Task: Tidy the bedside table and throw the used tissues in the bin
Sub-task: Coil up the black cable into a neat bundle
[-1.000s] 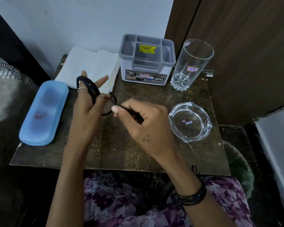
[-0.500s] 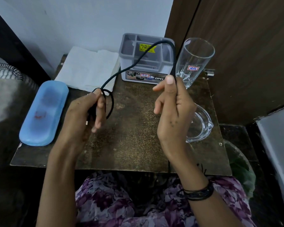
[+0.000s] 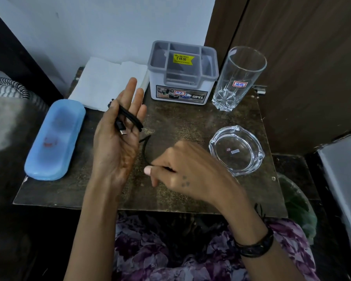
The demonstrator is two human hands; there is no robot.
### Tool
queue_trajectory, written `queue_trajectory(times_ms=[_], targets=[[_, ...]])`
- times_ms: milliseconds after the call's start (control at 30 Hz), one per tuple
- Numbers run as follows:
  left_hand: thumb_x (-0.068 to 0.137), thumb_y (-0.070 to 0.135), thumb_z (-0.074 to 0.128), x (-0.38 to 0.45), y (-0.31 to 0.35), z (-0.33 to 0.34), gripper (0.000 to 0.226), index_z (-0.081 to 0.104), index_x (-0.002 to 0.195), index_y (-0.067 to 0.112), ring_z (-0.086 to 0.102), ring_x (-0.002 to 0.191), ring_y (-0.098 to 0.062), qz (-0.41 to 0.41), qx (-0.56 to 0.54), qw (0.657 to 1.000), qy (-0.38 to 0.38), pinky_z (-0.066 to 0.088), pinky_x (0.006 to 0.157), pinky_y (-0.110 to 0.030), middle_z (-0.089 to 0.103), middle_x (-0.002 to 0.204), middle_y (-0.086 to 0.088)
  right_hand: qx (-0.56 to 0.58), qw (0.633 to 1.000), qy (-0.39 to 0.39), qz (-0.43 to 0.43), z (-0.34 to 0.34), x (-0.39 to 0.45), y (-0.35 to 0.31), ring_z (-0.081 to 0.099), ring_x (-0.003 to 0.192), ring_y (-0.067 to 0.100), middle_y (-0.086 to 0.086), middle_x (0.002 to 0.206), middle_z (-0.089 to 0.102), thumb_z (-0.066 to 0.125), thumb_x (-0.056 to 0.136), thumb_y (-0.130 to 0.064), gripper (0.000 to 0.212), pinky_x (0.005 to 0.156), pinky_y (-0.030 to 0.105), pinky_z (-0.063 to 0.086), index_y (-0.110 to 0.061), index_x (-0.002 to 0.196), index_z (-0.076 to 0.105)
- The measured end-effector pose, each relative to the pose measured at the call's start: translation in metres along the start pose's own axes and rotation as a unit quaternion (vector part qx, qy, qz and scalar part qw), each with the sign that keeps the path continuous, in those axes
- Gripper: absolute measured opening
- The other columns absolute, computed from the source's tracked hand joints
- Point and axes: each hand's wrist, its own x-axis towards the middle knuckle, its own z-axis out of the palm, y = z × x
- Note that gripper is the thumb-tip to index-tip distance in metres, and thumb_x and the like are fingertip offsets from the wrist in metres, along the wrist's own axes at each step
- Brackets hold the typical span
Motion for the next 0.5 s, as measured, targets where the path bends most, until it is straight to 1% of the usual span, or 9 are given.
queue_trajectory(times_ms=[67, 100, 167, 200, 267, 300, 367, 433, 500], targets=[[0.101, 0.014, 0.028, -0.001, -0.004, 0.003, 0.032, 0.043, 0.129, 0.009, 0.067, 0.098, -0.003, 0.028, 0.128, 0.991, 0.02, 0.053, 0.081, -0.019, 0.073, 0.096, 0.016, 0.011, 0.999, 0.029, -0.044, 0.0, 0.0, 0.0, 0.04, 0.038, 0.024, 0.01, 0.043, 0.05, 0.05, 0.092, -0.032, 0.044, 0.048, 0.036, 0.041, -0.003, 0.063, 0.065], [0.101, 0.014, 0.03, -0.002, -0.004, 0.005, 0.029, 0.047, 0.124, 0.015, 0.068, 0.097, -0.003, 0.037, 0.198, 0.979, 0.02, 0.052, 0.085, -0.02, 0.072, 0.091, 0.024, 0.021, 0.996, 0.054, -0.063, -0.001, -0.001, 0.0, 0.039, 0.037, 0.022, 0.008, 0.041, 0.048, 0.051, 0.091, -0.03, 0.043, 0.045, 0.035, 0.037, -0.003, 0.059, 0.063], [0.1, 0.014, 0.034, -0.005, -0.006, 0.007, 0.028, 0.055, 0.118, 0.019, 0.068, 0.093, -0.002, 0.052, 0.334, 0.941, 0.013, 0.052, 0.086, -0.019, 0.063, 0.078, 0.043, 0.049, 0.988, 0.113, -0.091, 0.0, -0.002, 0.002, 0.039, 0.035, 0.018, 0.003, 0.04, 0.046, 0.052, 0.089, -0.024, 0.039, 0.042, 0.033, 0.032, -0.006, 0.055, 0.059], [0.101, 0.014, 0.034, -0.005, -0.006, 0.006, 0.03, 0.056, 0.12, 0.017, 0.068, 0.089, -0.001, 0.058, 0.379, 0.923, 0.0, 0.052, 0.082, -0.018, 0.06, 0.075, 0.047, 0.06, 0.983, 0.146, -0.098, 0.001, -0.003, 0.003, 0.039, 0.036, 0.017, 0.001, 0.041, 0.046, 0.052, 0.088, -0.022, 0.037, 0.041, 0.032, 0.031, -0.007, 0.055, 0.056], [0.101, 0.014, 0.031, -0.004, -0.006, 0.002, 0.033, 0.058, 0.12, 0.016, 0.067, 0.08, 0.0, 0.055, 0.42, 0.906, -0.025, 0.05, 0.073, -0.015, 0.068, 0.074, 0.034, 0.076, 0.97, 0.208, -0.1, 0.003, -0.004, 0.007, 0.039, 0.038, 0.015, 0.0, 0.043, 0.046, 0.05, 0.087, -0.022, 0.035, 0.041, 0.03, 0.029, -0.008, 0.055, 0.053], [0.101, 0.015, 0.032, -0.003, -0.006, 0.002, 0.034, 0.062, 0.116, 0.017, 0.066, 0.076, 0.0, 0.048, 0.416, 0.908, -0.022, 0.049, 0.069, -0.014, 0.071, 0.073, 0.023, 0.087, 0.963, 0.235, -0.099, 0.004, -0.004, 0.01, 0.039, 0.038, 0.014, 0.0, 0.043, 0.046, 0.049, 0.087, -0.023, 0.035, 0.041, 0.027, 0.028, -0.009, 0.056, 0.053], [0.099, 0.011, 0.034, 0.0, -0.007, 0.001, 0.033, 0.066, 0.101, 0.017, 0.063, 0.066, 0.0, 0.03, 0.342, 0.939, 0.02, 0.048, 0.064, -0.013, 0.074, 0.077, 0.011, 0.114, 0.947, 0.286, -0.098, 0.005, -0.003, 0.015, 0.037, 0.039, 0.012, 0.0, 0.043, 0.045, 0.049, 0.086, -0.023, 0.035, 0.043, 0.021, 0.024, -0.008, 0.055, 0.053], [0.095, 0.005, 0.035, 0.004, -0.006, 0.001, 0.026, 0.06, 0.088, 0.01, 0.06, 0.059, -0.002, 0.009, 0.192, 0.979, 0.066, 0.048, 0.061, -0.013, 0.076, 0.09, 0.002, 0.132, 0.93, 0.327, -0.106, 0.005, -0.004, 0.018, 0.035, 0.039, 0.01, 0.001, 0.042, 0.043, 0.051, 0.086, -0.022, 0.035, 0.044, 0.017, 0.023, -0.006, 0.054, 0.053], [0.089, 0.001, 0.037, 0.007, 0.0, -0.005, 0.021, 0.059, 0.088, 0.001, 0.057, 0.055, -0.004, -0.01, 0.02, 0.997, 0.068, 0.048, 0.059, -0.013, 0.074, 0.099, -0.008, 0.135, 0.917, 0.355, -0.121, 0.007, -0.004, 0.019, 0.034, 0.038, 0.009, 0.001, 0.041, 0.042, 0.051, 0.085, -0.02, 0.036, 0.043, 0.016, 0.022, -0.005, 0.053, 0.053]])
